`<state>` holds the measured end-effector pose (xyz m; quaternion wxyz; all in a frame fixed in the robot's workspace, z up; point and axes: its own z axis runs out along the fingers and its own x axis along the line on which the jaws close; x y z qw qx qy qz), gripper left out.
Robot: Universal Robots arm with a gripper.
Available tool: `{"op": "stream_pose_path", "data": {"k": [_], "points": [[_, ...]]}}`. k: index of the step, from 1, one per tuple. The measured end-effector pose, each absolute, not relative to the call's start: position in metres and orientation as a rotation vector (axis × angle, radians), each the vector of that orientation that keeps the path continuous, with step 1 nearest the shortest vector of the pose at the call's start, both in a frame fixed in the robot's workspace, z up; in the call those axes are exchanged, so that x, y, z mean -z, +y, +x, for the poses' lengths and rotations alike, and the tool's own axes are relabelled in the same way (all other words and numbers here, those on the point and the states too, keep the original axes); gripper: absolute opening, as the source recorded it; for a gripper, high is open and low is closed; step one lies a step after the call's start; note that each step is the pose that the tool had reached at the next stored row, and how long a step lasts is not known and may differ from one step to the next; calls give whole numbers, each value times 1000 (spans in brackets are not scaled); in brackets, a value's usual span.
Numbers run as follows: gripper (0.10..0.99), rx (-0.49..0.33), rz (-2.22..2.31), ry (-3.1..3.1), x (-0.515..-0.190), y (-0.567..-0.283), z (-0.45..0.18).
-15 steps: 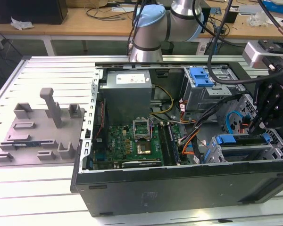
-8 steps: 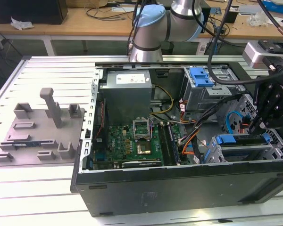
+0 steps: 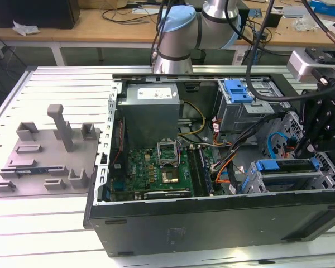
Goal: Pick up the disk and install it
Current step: 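Insert the first disk wire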
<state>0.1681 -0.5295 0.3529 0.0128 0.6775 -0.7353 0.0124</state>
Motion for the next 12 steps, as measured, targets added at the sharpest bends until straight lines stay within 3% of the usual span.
{"op": "stream_pose_path", "data": {"k": [12], "points": [[169,-40,2155,-2252,-352,-528,168]]}}
